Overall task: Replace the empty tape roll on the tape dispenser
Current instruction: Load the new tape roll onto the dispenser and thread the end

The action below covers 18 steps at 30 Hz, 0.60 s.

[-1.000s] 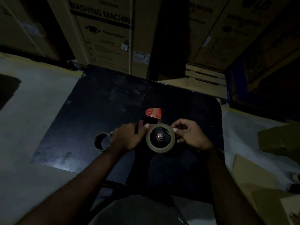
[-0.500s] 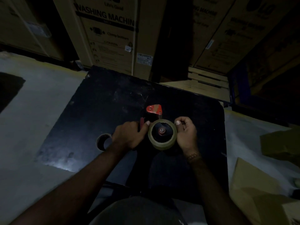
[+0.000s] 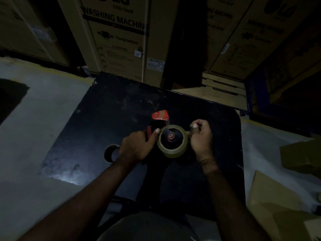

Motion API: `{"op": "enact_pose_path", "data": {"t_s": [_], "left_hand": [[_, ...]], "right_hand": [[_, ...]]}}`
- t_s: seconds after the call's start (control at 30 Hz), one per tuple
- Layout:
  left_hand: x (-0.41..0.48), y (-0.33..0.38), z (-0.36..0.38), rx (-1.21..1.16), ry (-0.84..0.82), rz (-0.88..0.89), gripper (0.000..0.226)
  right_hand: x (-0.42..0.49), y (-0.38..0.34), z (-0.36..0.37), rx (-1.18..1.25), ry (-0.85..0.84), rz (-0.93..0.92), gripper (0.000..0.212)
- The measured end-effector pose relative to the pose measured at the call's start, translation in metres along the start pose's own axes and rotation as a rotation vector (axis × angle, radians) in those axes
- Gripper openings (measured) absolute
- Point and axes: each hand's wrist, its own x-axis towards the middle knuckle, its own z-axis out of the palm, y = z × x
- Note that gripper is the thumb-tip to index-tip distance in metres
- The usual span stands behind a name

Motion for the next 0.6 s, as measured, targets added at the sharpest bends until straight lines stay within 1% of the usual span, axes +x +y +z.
{"op": "enact_pose_path", "data": {"t_s": [0.1, 0.13, 0.2, 0.27, 0.33, 0.4, 0.53, 0.6], "left_hand": [[0.005, -0.004, -0.002, -0.033, -0.008, -0.045, 0.085], [0.006, -0.004, -0.003, -0.046, -0.015, -0.052, 0.086], [0.007, -0.003, -0.003, -0.059, -0.031, -0.056, 0.088], [0.009, -0.003, -0.004, -0.043, -0.039, -0.064, 0.090], [0.011, -0.005, -0.004, -0.009, -0.038, -0.071, 0.091], [0.010, -0.006, -0.006, 0.010, -0.043, -0.062, 0.090], [0.009, -0.005, -0.010, 0.028, -0.031, -0.020, 0.087], [0.009, -0.003, -0.016, 0.059, -0.004, 0.026, 0.082]], "right_hand": [[0.002, -0.009, -0.020, 0.179, -0.240, 0.119, 0.016], [0.002, -0.011, -0.025, 0.220, -0.306, 0.147, 0.019], [0.004, -0.011, -0.033, 0.246, -0.425, 0.151, 0.038], [0.007, -0.009, -0.036, 0.237, -0.506, 0.128, 0.054], [0.009, -0.006, -0.036, 0.204, -0.556, 0.123, 0.055], [0.007, -0.007, -0.032, 0.160, -0.535, 0.103, 0.044], [0.000, -0.008, -0.016, 0.123, -0.361, 0.036, 0.028], [-0.002, -0.008, -0.008, 0.130, -0.309, 0.019, 0.022]]}}
